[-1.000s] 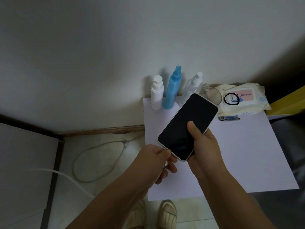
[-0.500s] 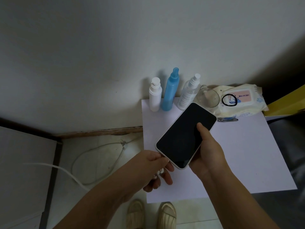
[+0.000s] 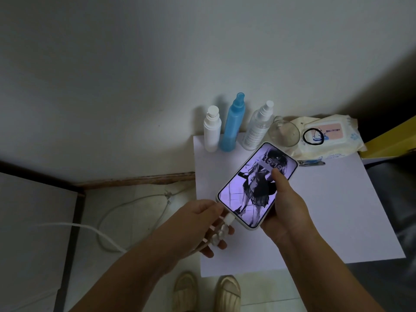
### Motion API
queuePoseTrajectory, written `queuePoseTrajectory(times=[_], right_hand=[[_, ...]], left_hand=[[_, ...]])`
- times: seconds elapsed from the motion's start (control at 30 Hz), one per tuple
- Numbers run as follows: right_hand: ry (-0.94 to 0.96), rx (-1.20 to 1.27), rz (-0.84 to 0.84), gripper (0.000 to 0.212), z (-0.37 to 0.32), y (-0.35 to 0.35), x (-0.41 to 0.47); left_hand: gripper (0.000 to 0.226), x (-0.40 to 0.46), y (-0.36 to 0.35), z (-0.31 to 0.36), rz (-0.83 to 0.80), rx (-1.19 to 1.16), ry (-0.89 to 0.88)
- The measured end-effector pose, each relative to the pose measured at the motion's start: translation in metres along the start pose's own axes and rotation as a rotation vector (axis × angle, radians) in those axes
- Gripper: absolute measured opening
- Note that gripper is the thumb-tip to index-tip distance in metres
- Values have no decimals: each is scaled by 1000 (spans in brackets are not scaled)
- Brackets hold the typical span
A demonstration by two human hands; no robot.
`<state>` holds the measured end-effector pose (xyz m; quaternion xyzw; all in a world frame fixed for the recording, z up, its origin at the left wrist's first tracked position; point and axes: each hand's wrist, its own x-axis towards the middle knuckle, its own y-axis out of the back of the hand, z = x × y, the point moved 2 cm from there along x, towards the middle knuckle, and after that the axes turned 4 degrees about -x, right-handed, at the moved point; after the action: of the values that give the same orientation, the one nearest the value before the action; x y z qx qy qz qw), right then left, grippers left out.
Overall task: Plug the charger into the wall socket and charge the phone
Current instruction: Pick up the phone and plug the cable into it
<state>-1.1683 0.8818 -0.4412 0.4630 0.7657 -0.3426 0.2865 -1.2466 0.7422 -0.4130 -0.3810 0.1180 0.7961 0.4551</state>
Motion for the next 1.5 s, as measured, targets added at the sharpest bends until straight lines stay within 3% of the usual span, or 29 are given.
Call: queuePoseTrajectory(times=[0.53, 0.93, 1.1, 1.3, 1.5], right_hand=[[39, 14, -92, 29, 4, 1, 1], [-38, 267, -285, 39, 9, 10, -1], [-48, 265, -300, 29, 9, 13, -1], [-108, 244, -226, 26, 9, 12, -3], [-89, 233, -252, 27, 10, 12, -7]], left_hand=[[30, 8, -6, 14, 115, -197, -168], [31, 15, -8, 14, 144, -218, -162], [33, 15, -6, 13, 123, -197, -172], [56, 16, -4, 11, 114, -132, -194], [50, 16, -3, 10, 96, -136, -212]])
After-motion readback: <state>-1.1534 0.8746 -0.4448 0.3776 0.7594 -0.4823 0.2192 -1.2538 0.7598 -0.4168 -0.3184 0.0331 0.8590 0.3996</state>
